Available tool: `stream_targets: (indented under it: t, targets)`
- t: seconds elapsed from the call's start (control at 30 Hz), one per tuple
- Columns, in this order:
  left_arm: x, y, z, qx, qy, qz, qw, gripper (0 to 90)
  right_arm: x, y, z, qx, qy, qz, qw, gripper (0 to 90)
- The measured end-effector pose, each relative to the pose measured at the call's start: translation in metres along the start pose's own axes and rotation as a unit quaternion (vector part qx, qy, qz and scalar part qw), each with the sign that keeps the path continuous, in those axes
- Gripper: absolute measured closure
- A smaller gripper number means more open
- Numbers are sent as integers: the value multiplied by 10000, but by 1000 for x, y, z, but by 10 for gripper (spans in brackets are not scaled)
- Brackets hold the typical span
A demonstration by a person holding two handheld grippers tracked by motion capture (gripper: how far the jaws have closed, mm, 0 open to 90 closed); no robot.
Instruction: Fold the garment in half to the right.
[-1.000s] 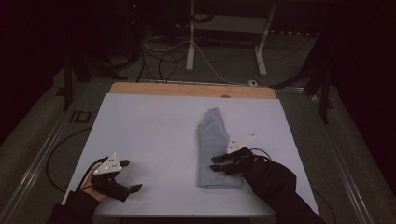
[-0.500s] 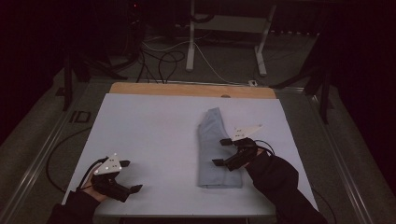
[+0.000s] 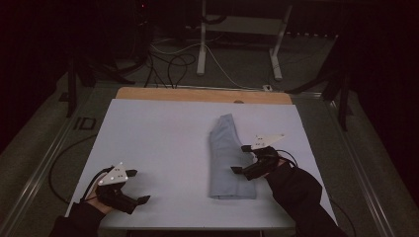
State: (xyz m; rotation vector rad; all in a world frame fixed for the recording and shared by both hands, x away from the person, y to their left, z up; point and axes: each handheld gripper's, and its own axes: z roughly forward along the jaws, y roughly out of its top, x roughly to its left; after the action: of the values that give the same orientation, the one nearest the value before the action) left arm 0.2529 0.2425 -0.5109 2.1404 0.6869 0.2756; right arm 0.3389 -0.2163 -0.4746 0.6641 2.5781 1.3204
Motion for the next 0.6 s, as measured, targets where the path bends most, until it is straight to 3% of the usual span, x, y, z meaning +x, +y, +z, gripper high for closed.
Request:
stream_targets:
  t: [0.6]
  targets:
    - [0, 0, 0, -3, -8, -14, 10000, 3, 4, -53, -16, -50, -309, 410, 9987, 93]
